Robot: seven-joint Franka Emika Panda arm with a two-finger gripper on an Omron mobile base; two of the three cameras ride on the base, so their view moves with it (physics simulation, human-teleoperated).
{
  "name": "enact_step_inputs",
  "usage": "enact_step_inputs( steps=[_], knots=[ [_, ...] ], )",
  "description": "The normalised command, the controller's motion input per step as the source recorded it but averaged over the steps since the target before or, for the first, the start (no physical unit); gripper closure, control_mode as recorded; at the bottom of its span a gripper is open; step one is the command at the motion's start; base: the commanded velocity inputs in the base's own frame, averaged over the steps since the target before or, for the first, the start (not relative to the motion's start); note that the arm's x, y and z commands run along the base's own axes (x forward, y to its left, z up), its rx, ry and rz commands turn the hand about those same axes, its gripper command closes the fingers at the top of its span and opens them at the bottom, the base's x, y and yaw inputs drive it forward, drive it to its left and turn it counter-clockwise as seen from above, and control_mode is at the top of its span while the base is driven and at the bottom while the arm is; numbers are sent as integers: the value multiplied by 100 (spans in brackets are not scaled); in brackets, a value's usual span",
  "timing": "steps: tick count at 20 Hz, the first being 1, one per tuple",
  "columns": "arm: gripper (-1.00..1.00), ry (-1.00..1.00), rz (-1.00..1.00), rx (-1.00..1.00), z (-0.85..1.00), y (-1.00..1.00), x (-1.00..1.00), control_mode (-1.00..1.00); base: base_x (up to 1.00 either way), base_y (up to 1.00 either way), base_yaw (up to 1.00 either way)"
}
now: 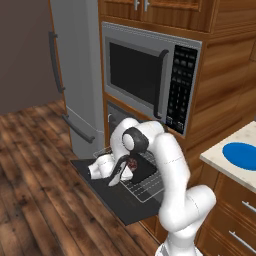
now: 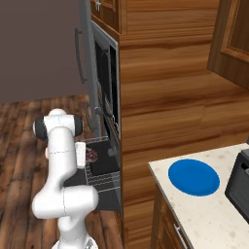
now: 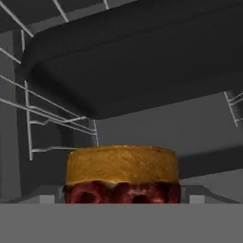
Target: Take the baked cake out of the oven and place it on the plate for cooling. Then close the oven door.
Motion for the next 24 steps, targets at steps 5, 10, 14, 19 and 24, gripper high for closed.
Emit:
enact_step_inputs(
  steps=[5, 10, 14, 19, 24],
  knots=[
    [100, -3, -12, -2, 100, 0, -57, -100, 0, 0, 0],
    [100, 0, -13, -3, 100, 2, -51, -100, 0, 0, 0],
    [100, 3, -10, -6, 100, 0, -83, -100, 0, 0, 0],
    [100, 5, -7, -8, 92, -1, -96, -100, 0, 0, 0],
    [100, 14, -3, -8, 81, -19, -97, -100, 0, 0, 0]
  ],
)
